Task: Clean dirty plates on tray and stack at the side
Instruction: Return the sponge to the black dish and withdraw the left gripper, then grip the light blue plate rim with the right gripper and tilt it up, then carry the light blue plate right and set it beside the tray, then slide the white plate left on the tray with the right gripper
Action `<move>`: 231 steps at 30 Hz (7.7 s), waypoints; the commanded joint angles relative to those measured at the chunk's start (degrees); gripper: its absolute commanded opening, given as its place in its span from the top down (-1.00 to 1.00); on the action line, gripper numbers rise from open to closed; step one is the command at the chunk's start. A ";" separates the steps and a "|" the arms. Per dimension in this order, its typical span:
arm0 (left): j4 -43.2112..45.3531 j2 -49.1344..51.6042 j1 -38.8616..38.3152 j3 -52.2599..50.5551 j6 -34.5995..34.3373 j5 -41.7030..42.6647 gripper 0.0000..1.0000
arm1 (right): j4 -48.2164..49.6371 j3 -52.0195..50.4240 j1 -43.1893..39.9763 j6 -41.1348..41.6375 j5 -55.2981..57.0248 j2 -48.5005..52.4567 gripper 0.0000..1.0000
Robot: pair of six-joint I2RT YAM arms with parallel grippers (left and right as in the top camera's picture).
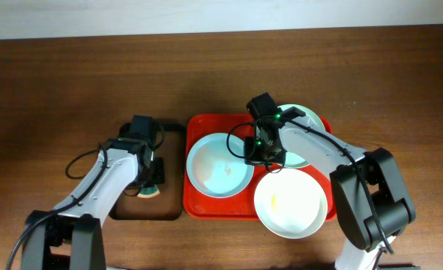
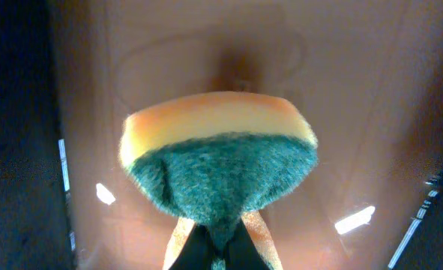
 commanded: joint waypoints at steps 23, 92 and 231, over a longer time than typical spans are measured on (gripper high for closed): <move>-10.10 -15.30 17.59 18.82 -1.11 12.94 -0.99 | 0.11 -0.35 0.48 -0.13 1.16 0.50 0.28; -10.10 -15.30 17.59 18.82 -1.11 12.92 -0.98 | 4.20 -3.98 -1.92 0.74 -1.90 -5.55 0.92; -10.10 -15.30 17.59 18.82 -1.11 12.92 -0.98 | -25.51 -8.87 -22.49 -4.28 -1.81 -27.98 0.16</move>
